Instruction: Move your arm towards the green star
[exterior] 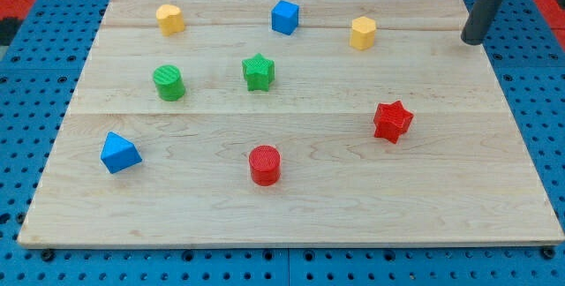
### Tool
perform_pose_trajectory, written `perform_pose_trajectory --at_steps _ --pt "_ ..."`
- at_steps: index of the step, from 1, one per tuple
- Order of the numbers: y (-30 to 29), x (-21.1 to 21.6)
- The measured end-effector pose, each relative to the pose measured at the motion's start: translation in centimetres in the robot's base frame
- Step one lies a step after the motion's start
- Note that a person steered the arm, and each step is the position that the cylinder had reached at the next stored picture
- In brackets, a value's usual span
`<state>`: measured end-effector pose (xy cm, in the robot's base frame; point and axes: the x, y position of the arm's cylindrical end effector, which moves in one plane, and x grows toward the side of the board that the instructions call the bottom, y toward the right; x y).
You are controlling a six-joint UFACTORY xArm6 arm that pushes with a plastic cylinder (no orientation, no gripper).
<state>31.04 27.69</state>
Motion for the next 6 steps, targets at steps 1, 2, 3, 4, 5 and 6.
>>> perform_pose_trajectory --at_steps 1,2,3,4,5,6 --pt "0.0 0.0" --pt "-1.0 0.0" --pt "-3.1 1.1" --pt "-8.8 6.4" --pt "-15.6 9.4" --pt "-22.0 11.0"
